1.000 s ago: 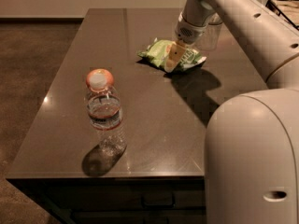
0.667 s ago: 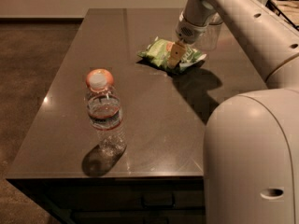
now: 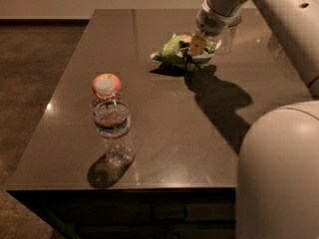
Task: Pick green jalapeno chip bag
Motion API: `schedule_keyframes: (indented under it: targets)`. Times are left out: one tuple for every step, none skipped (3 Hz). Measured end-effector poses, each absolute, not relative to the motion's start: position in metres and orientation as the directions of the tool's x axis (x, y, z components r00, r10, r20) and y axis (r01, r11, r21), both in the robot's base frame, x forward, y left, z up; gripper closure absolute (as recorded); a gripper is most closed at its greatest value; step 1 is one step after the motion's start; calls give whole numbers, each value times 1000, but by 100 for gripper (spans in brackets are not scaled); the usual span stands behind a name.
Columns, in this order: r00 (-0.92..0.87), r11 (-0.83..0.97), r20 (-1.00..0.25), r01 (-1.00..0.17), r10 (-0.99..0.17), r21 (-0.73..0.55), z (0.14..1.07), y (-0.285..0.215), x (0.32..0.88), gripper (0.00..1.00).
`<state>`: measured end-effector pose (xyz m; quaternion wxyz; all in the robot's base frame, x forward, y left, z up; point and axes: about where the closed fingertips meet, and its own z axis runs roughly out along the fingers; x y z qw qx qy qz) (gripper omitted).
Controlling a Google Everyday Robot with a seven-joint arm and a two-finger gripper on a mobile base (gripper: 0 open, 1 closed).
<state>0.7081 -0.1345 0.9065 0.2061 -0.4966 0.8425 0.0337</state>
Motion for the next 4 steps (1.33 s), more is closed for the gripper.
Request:
schedule_keyframes:
  targets:
    - [-374,483,-420,-855,-826,-189,946,-141,690,100]
    - [-324,456,-452,-862,-831,-221,981,-143,673,100]
    - [-308,452,-499,-870,-810,-197,998,-145,659,100]
    - [-305,450,-506,-872,-807,-192,998,-143,658,100]
